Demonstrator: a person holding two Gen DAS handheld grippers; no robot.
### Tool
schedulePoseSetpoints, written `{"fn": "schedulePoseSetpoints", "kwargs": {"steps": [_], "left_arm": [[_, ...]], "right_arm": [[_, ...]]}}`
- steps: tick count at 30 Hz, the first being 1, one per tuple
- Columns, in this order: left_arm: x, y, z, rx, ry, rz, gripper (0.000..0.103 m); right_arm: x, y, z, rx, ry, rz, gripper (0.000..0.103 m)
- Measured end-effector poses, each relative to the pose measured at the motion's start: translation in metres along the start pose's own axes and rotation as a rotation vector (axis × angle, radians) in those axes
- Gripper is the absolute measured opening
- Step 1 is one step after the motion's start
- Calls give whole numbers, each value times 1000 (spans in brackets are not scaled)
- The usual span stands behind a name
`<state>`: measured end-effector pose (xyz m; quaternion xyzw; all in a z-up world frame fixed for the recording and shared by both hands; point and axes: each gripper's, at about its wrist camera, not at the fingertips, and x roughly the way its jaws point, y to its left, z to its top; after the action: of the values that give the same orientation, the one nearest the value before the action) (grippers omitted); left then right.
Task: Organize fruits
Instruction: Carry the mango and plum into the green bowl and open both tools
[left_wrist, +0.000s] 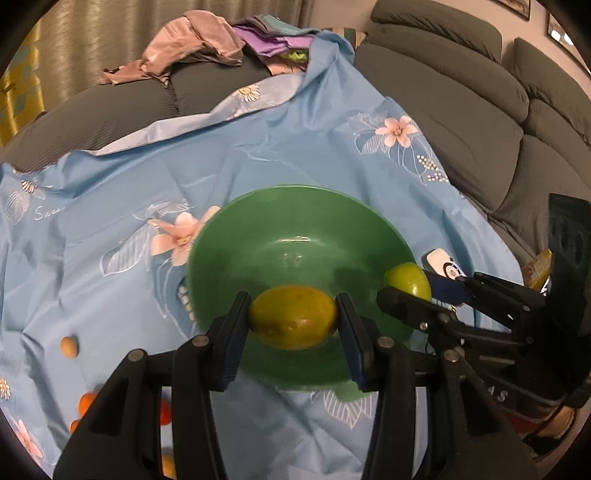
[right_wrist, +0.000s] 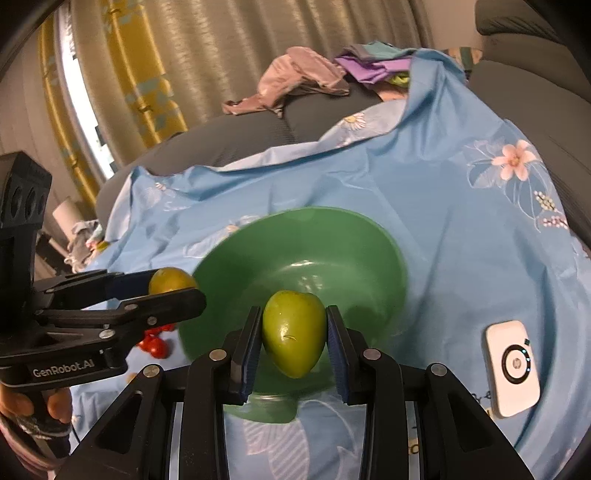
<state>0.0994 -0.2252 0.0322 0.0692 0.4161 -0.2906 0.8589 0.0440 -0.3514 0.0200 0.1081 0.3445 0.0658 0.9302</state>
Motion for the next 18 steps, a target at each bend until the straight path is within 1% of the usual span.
{"fn": "schedulePoseSetpoints", "kwargs": {"steps": [3,8,18], "left_arm": [[11,-4,0,8,23,2,47],[26,-6,-5,22,64,21,47],[41,-3,-10,5,114,44,48]], "right_arm": [[4,-1,-3,-11,10,-18,35],[9,-7,-5,-8,18,-25,35],[10,-6,-9,-15,16,-26,35]]}}
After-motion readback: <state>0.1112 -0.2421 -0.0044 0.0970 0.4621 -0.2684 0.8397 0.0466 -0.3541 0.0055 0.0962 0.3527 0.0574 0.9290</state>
